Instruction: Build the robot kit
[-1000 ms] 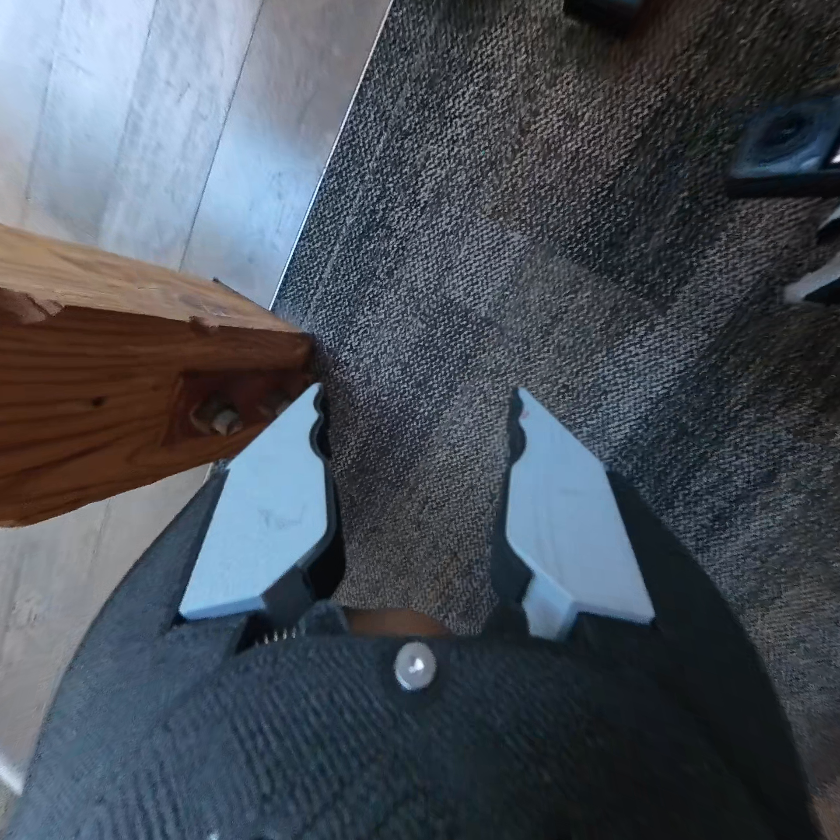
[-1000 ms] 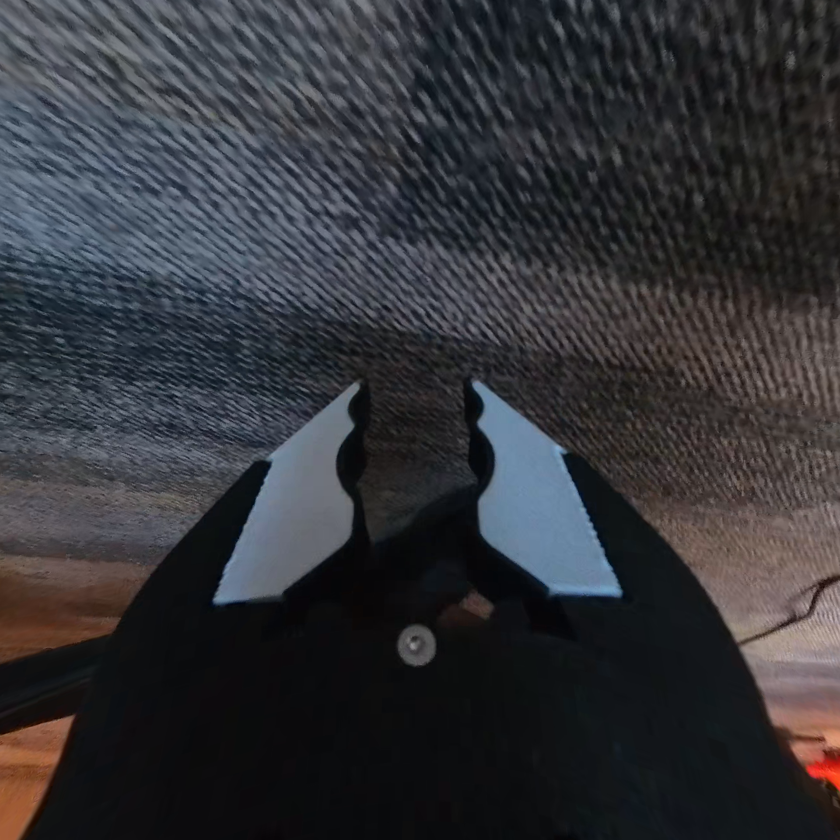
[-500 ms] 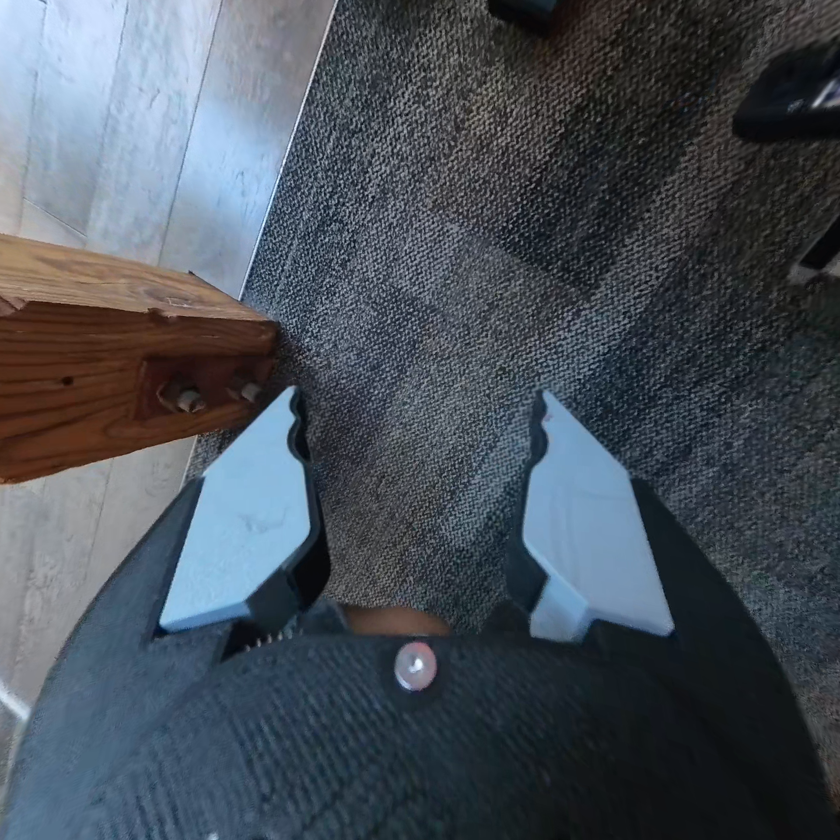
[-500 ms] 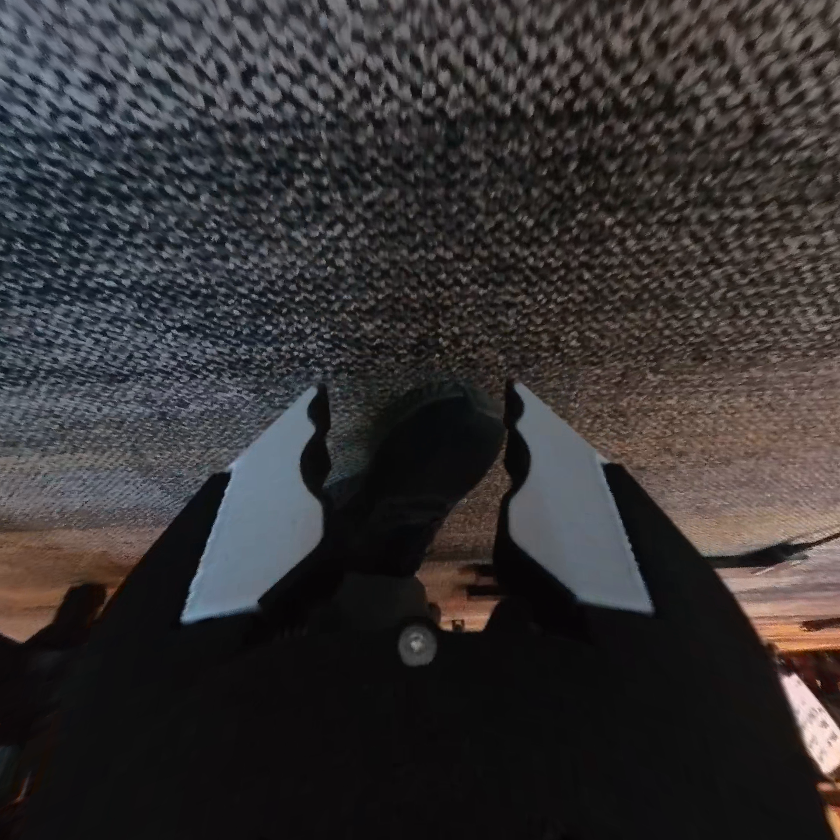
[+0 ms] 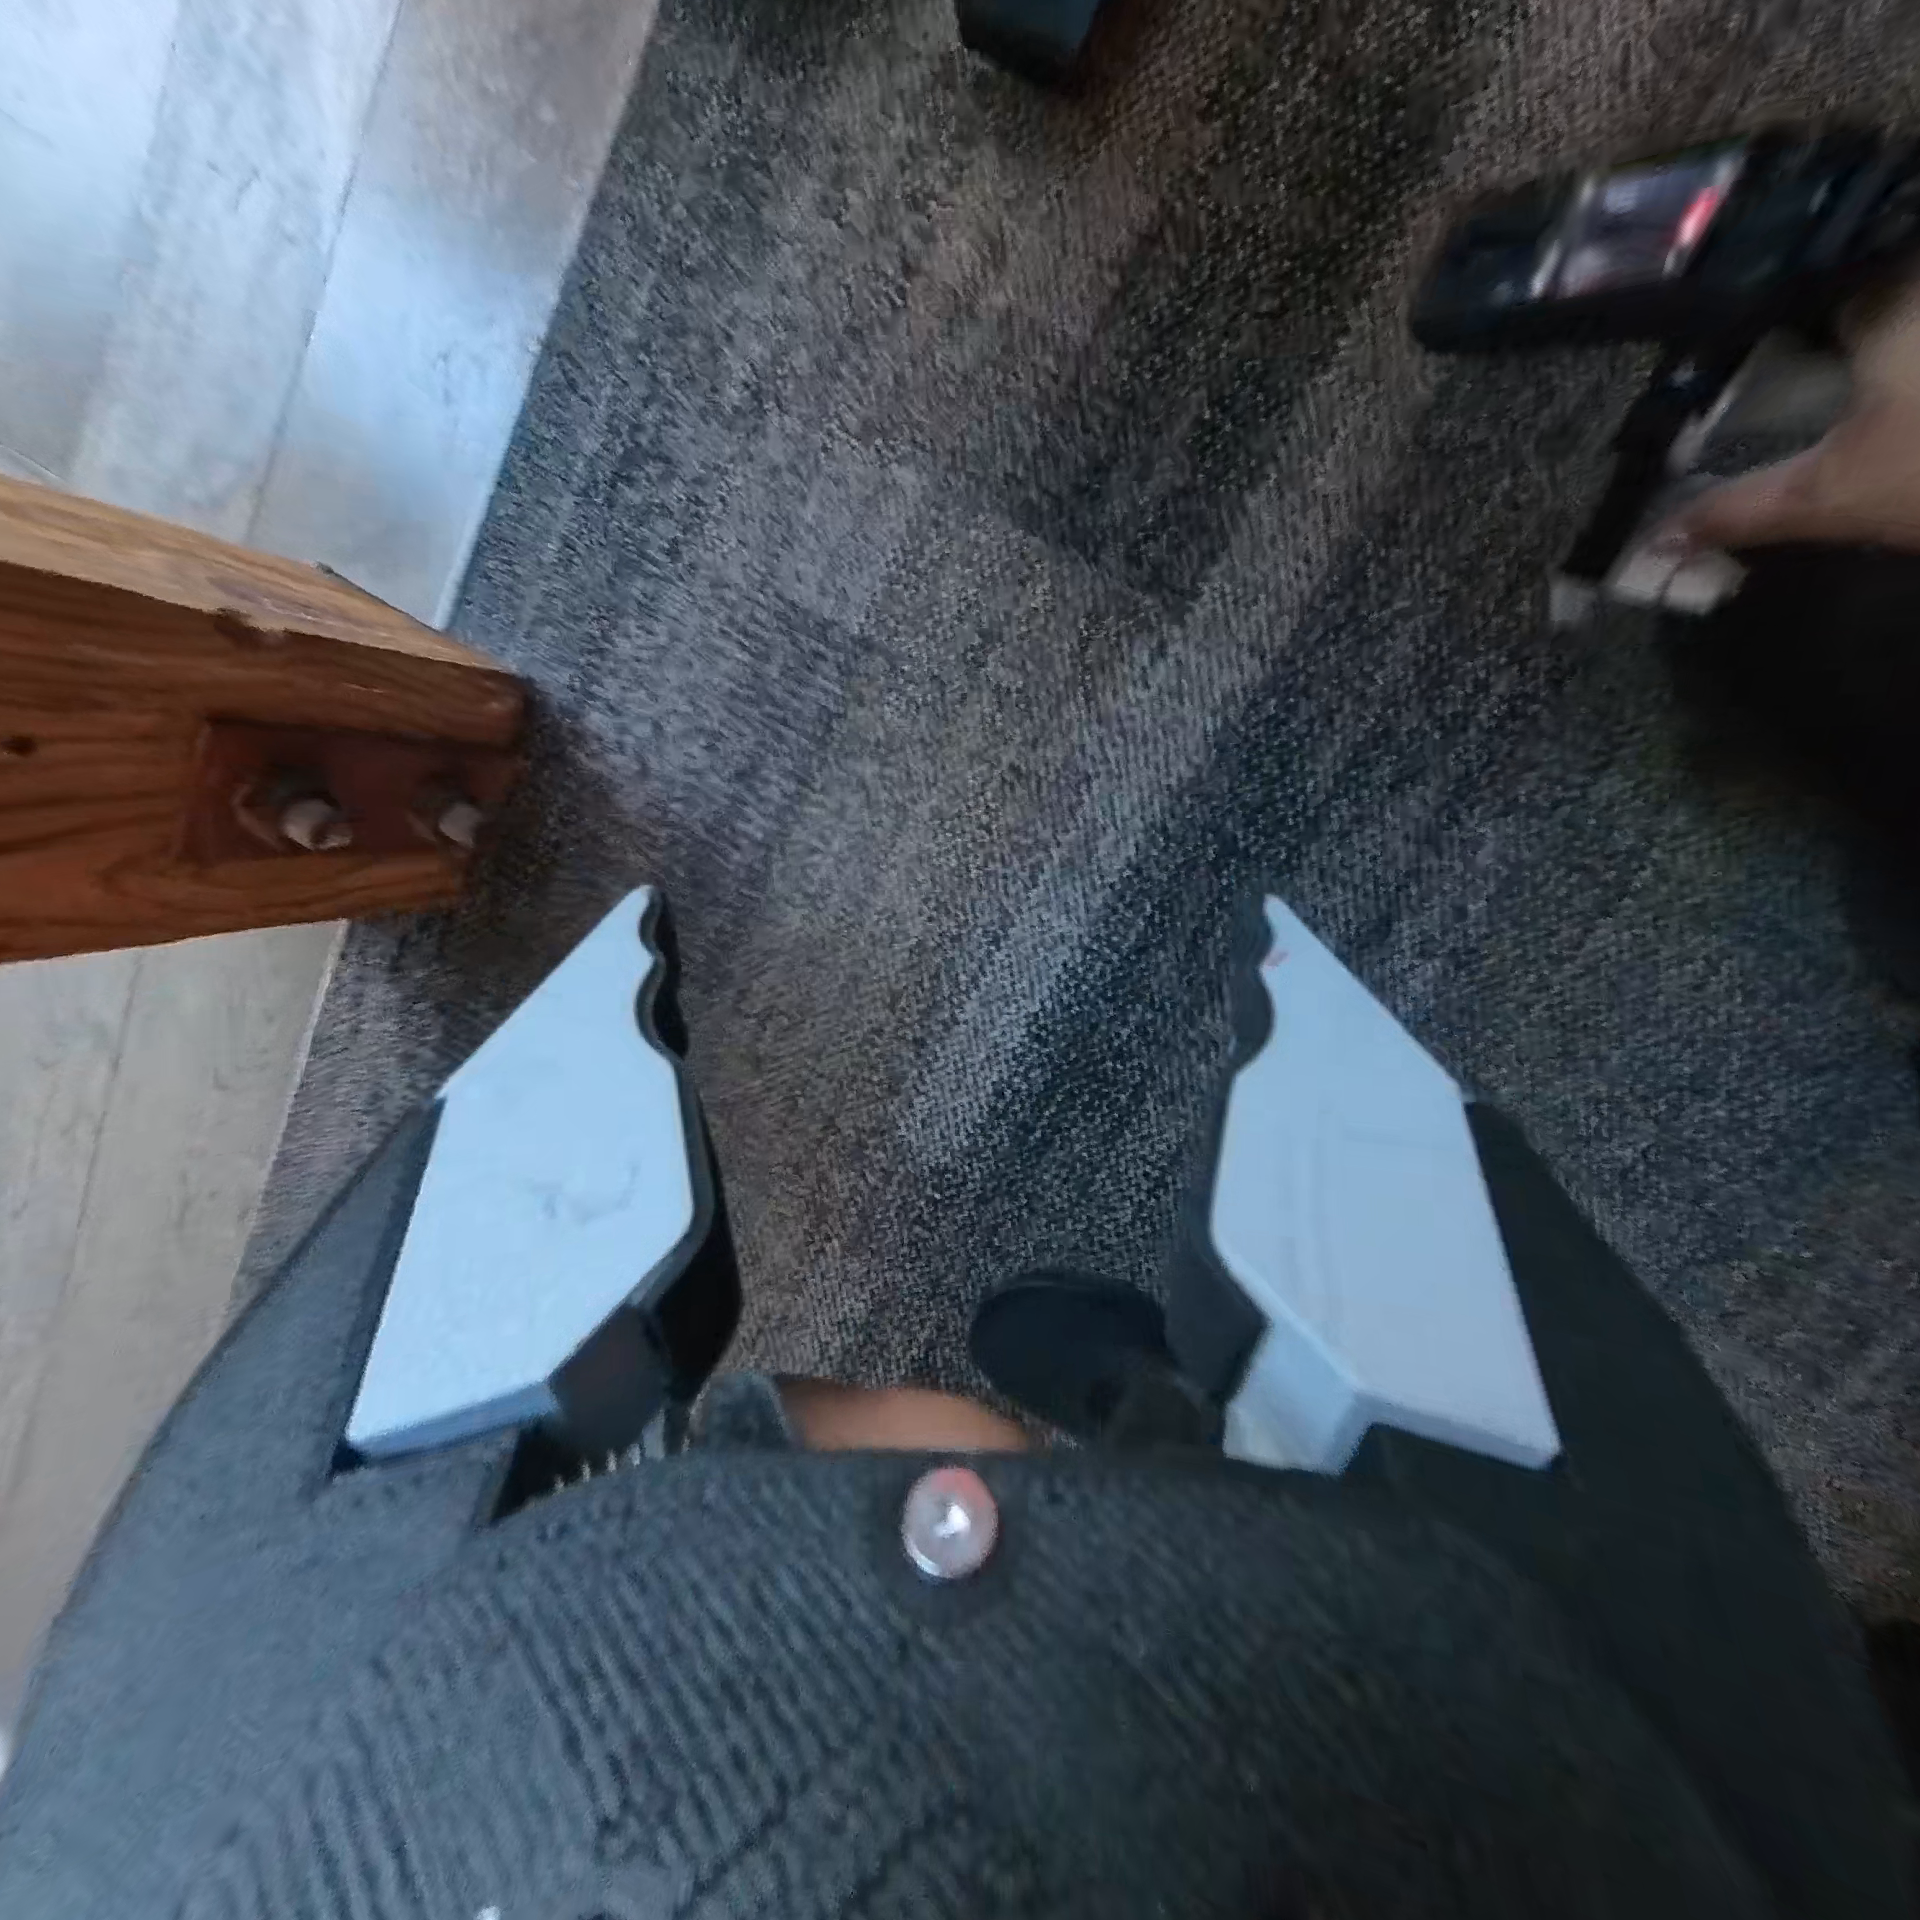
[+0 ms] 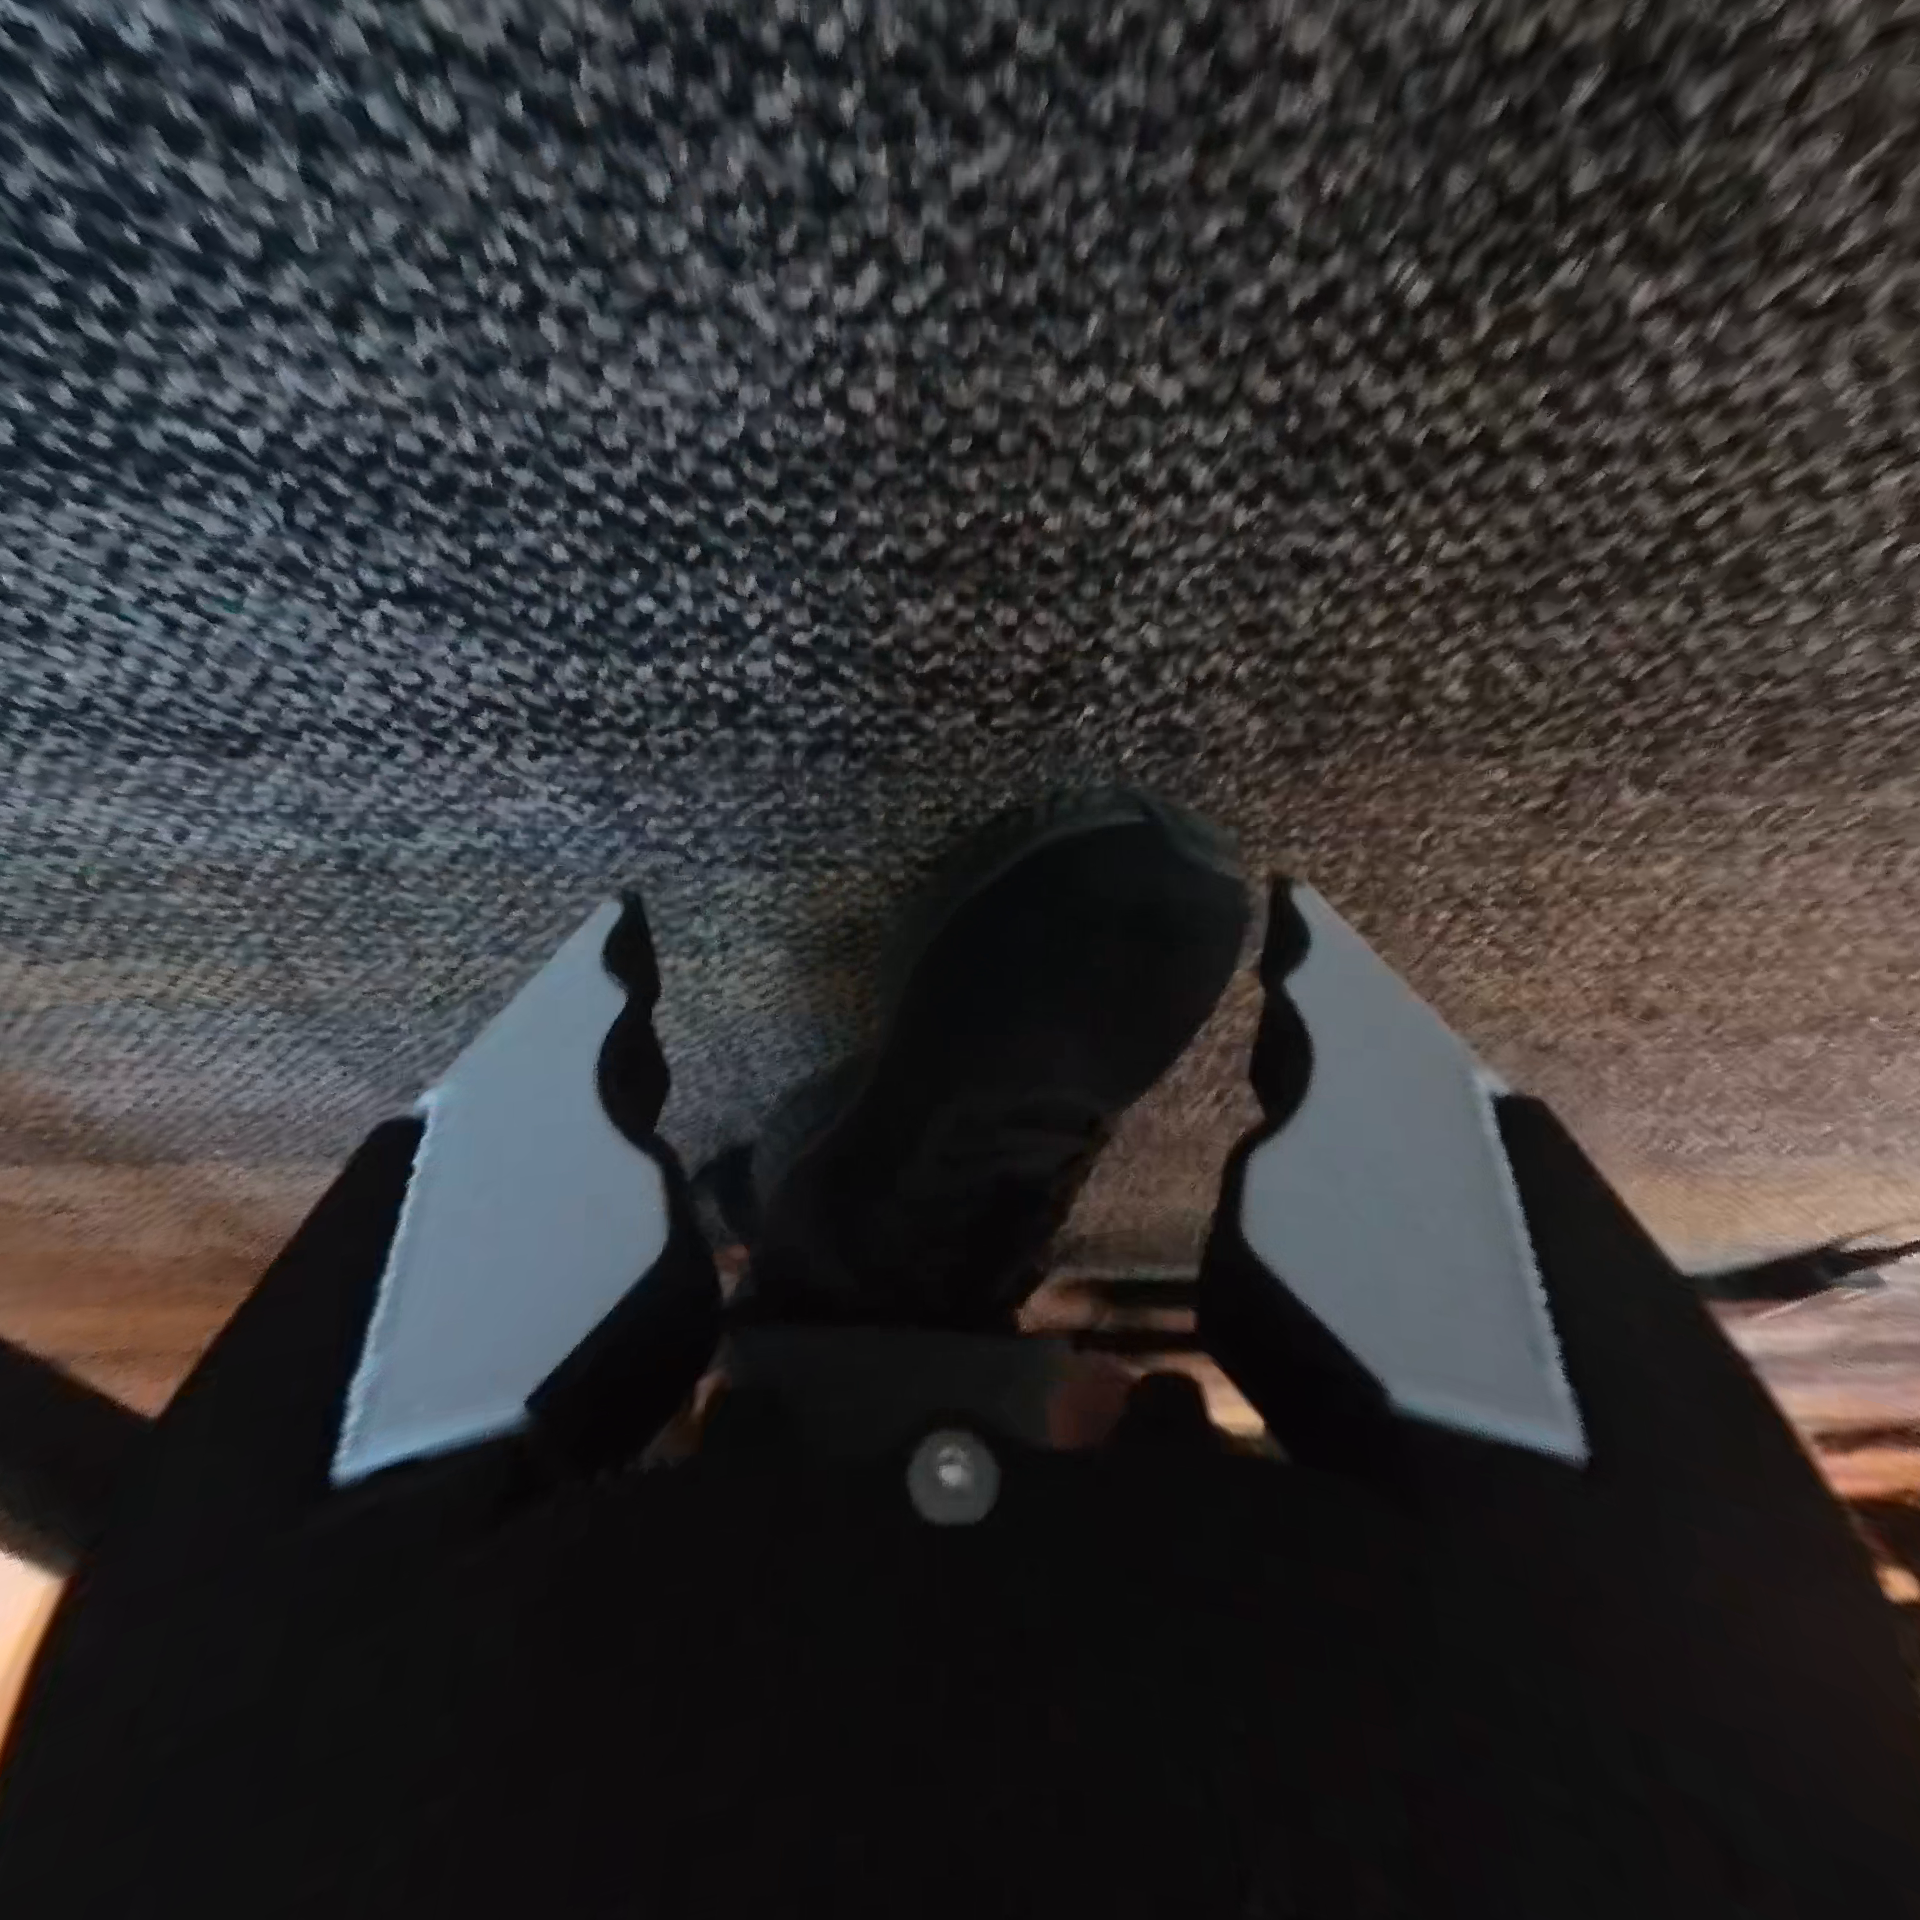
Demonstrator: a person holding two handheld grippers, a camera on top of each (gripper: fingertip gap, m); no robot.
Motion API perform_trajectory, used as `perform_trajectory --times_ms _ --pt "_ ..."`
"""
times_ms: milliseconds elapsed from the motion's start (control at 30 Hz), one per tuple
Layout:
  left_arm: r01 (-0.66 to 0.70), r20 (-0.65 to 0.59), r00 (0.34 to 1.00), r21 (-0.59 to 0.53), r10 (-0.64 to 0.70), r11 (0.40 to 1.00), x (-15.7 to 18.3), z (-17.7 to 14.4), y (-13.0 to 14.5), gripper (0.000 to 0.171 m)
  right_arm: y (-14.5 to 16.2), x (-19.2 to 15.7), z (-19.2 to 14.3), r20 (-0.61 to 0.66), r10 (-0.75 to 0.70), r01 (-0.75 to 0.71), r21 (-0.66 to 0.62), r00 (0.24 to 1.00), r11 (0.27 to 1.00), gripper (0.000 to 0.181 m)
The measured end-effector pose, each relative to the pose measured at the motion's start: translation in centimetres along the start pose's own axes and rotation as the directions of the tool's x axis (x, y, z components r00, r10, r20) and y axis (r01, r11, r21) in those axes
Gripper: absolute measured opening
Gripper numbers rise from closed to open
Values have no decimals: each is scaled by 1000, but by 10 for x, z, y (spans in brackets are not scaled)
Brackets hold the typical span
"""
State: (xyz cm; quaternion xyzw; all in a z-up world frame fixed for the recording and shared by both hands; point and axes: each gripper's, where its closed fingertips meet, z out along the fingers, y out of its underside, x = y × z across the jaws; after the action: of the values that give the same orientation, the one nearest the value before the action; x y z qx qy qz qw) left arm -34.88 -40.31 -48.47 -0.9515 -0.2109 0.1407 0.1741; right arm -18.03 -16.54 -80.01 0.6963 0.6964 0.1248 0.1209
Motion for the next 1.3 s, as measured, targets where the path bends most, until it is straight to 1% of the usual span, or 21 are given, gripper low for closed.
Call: perform_trajectory --times_ms 67,100,167,200,267,367,400,467,500,567,667,767,833,900,967,1000,1067,1133,1167,1233,1300 --pt "-27 -94 995 -92 19 995 8 9 20 103 -6 20 0 -83 -65 68 34 994 997 114" --pt "-38 -110 994 -111 26 993 6 12 20 103 -7 33 3 -121 -96 101 35 988 994 114" --pt "-82 -123 989 -50 75 995 -1 19 10 100 -10 63 12 -176 -110 118 33 978 992 114" --pt "-113 -105 988 -15 111 993 -9 25 5 99 -12 79 19 -186 -101 106 20 977 994 114" --pt "-157 -68 985 5 157 988 -24 44 5 96 -17 112 30 -196 -68 68 -6 978 998 120" --pt "-111 -120 986 18 112 994 -34 82 14 97 -33 161 40 -182 27 -25 14 983 1000 121" --pt "-92 -126 988 19 94 996 -38 100 20 95 -39 179 42 -177 62 -58 27 982 998 121" --pt "-63 -123 991 -27 59 998 -46 140 41 94 -47 215 46 -144 166 -159 57 976 986 122" --pt "-46 -133 990 -33 41 998 -46 158 49 94 -52 231 47 -109 240 -232 83 965 969 123" --pt "-1 -178 984 2 1 1000 -43 192 56 90 -59 260 46 -18 378 -372 146 926 917 124" --pt "24 -248 969 53 -10 998 -33 251 66 89 -60 306 43 61 523 -522 222 850 823 124" --pt "-23 -279 959 132 59 991 -22 307 74 81 -54 350 33 169 676 -692 291 717 661 123" --pt "-11 -270 961 188 62 982 -19 328 65 79 -52 377 24 236 724 -754 334 648 565 124" --pt "20 -288 956 229 48 973 -13 338 49 84 -47 406 15 225 730 -747 385 646 542 123" --pt "5 -313 946 269 83 963 -4 346 35 83 -39 434 9 148 718 -699 425 680 575 119" --pt "-21 -311 944 286 113 958 -1 351 30 82 -35 445 8 104 706 -672 429 701 604 112" --pt "-36 -311 940 319 141 947 4 357 17 78 -32 457 11 87 674 -645 400 733 651 108" --pt "-35 -329 932 334 151 942 11 361 5 78 -30 464 15 138 671 -666 371 729 647 113" --pt "-34 -331 931 344 156 938 13 363 -1 78 -31 472 15 160 683 -683 379 713 624 114" --pt "-28 -340 927 361 160 932 17 365 -14 77 -32 484 16 237 706 -732 384 668 563 101" --pt "-15 -354 921 383 161 923 24 367 -29 78 -31 488 24 315 714 -777 344 625 528 99"
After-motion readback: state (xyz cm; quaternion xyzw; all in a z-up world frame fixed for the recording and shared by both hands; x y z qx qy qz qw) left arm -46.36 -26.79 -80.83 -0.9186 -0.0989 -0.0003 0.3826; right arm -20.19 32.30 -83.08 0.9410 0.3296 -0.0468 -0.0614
